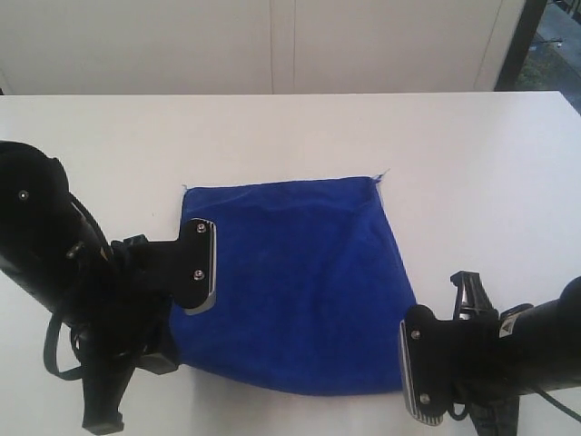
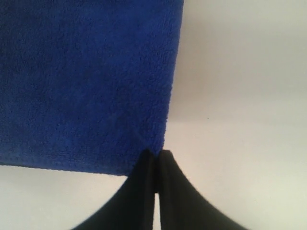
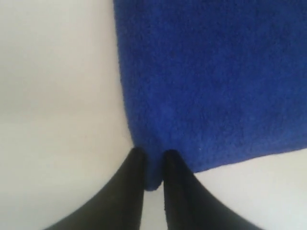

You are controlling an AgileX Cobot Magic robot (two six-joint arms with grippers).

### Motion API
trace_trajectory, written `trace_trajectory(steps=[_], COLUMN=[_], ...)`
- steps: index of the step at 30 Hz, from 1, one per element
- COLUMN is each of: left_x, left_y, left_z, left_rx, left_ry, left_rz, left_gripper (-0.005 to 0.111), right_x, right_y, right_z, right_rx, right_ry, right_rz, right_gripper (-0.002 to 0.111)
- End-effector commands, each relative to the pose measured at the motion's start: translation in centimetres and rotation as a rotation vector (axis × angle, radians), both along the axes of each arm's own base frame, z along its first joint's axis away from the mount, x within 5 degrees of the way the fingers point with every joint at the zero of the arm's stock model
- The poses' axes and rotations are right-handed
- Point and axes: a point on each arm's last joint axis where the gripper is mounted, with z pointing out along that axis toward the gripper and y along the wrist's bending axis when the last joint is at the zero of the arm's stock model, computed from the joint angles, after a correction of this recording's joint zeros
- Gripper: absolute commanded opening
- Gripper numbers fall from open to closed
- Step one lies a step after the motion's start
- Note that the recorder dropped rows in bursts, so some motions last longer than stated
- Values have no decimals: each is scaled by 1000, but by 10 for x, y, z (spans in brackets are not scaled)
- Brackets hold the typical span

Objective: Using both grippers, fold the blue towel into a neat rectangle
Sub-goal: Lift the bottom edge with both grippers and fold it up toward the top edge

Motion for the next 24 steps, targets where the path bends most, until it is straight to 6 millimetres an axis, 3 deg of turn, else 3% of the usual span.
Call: trace_trajectory(steps=[1,7,13,18,24], left_x=[-4,-4,-10,-15,-16], left_y=[0,0,3,5,7], left_z=[-1,-1,1,7,18], left_rx=[3,5,24,9,-25], left_ry=[22,24,73,95,51], left_rz=[-7,-8,-22,-20,11], left_gripper=[0,0,0,0,0], right_x=[-2,-7,-20,-37,-35], right_y=[0,1,0,-1,-3], right_z=[-4,4,35,57,80], right_rx=[-11,11,119,174,252], right_ry=[23,35,-5,-31,-147], right_rz=[17,25,-70,-51,-137], right_gripper=[3,0,0,0,0])
